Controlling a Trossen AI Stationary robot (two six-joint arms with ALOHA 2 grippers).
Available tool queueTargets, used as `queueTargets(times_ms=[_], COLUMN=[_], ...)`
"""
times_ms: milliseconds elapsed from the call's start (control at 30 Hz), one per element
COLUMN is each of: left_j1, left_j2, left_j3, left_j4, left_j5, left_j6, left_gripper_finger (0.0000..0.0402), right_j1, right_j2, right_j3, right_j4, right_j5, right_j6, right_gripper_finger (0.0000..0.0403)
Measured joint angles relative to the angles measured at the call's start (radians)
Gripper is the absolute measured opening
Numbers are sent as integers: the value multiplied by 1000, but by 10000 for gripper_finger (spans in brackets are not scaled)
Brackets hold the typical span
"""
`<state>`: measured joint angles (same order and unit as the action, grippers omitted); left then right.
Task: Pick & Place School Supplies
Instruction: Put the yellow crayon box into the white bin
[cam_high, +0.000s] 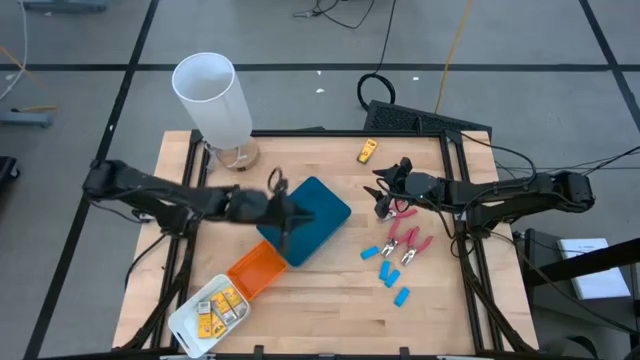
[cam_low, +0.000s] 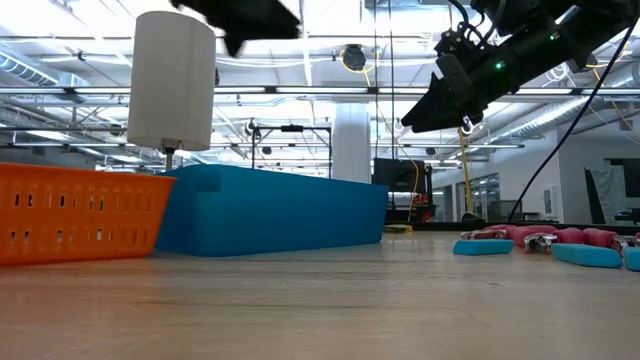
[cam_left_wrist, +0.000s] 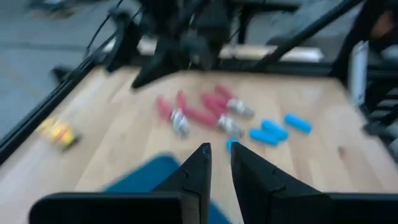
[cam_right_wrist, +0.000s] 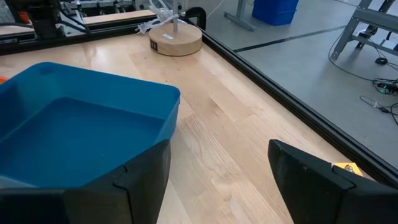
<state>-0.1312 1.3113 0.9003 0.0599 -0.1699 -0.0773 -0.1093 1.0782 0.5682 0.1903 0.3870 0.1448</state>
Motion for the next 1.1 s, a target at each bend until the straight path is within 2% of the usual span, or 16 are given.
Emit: queueTargets(times_ms=[133, 200, 333, 467, 533, 667, 900, 1100], left_j1=[192, 289, 440, 524, 540, 555, 572, 580], left_j2=[53, 79, 138, 217, 255, 314, 340, 332], left_j3=[-39, -44, -44, -44, -44, -44, -44, -44], left_j4=[231, 262, 260, 252, 265, 261, 316, 312], left_j5=[285, 373, 410, 475, 467, 320, 189, 165], left_j6=[21, -6, -43, -129, -182, -263, -344, -177], left_gripper_finger=[47, 45, 67, 111, 133, 168, 197, 214], right_j1=[0, 0, 0, -6, -15, -34, -62, -135], right_j2=[6, 7, 13, 13, 13, 13, 13, 16], right_j3=[0, -3, -33, -80, -104, -137, -143, -140], right_j4=[1, -3, 21, 65, 100, 179, 193, 158], right_j5=[0, 0, 2, 2, 3, 3, 3, -4], right_j6=[0, 0, 0, -8, -14, -15, -16, 29], right_gripper_finger=[261, 261, 261, 261, 261, 261, 261, 261])
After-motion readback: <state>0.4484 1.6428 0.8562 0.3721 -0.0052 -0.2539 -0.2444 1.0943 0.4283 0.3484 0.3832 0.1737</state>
